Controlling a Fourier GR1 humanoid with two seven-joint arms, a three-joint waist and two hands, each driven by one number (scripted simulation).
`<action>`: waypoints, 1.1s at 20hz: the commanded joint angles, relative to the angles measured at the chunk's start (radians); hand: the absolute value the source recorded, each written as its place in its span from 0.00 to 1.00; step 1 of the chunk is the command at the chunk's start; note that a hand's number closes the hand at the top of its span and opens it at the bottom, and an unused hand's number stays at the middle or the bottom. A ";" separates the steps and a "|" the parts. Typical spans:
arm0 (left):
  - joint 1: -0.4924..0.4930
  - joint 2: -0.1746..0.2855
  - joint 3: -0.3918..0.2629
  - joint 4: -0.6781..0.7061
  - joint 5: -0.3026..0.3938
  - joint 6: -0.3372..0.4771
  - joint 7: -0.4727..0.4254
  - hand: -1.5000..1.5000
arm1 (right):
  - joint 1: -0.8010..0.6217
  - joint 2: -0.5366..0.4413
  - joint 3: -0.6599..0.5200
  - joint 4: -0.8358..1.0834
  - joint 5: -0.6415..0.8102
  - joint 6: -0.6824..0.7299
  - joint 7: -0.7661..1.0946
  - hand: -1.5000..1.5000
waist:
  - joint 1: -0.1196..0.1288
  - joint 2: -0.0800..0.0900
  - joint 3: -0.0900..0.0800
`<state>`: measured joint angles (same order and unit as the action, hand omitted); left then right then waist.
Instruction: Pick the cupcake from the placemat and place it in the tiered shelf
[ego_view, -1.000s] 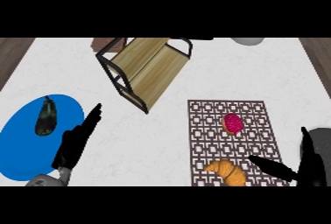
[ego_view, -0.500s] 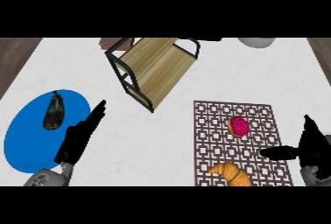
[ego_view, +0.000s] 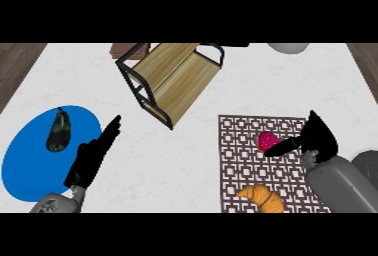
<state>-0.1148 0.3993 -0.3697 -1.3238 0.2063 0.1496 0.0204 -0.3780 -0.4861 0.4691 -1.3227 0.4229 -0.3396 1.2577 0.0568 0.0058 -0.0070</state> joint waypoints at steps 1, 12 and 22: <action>-0.012 0.002 0.022 0.015 0.005 -0.006 -0.014 0.50 | -0.141 0.103 -0.024 0.139 0.022 0.107 0.230 0.00 | -0.013 -0.001 0.001; 0.032 0.012 0.046 0.001 0.009 0.001 0.001 0.50 | -0.204 0.264 -0.058 0.389 0.190 0.119 0.230 0.00 | -0.054 -0.014 0.003; 0.051 -0.001 0.041 0.003 -0.022 0.006 -0.014 0.50 | -0.264 0.338 -0.164 0.511 0.272 0.180 0.230 0.00 | -0.063 -0.013 0.005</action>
<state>-0.0805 0.3931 -0.3293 -1.3166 0.1970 0.1539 0.0137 -0.6254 -0.1754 0.3253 -0.8526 0.6542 -0.1980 1.2509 -0.0029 -0.0102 -0.0040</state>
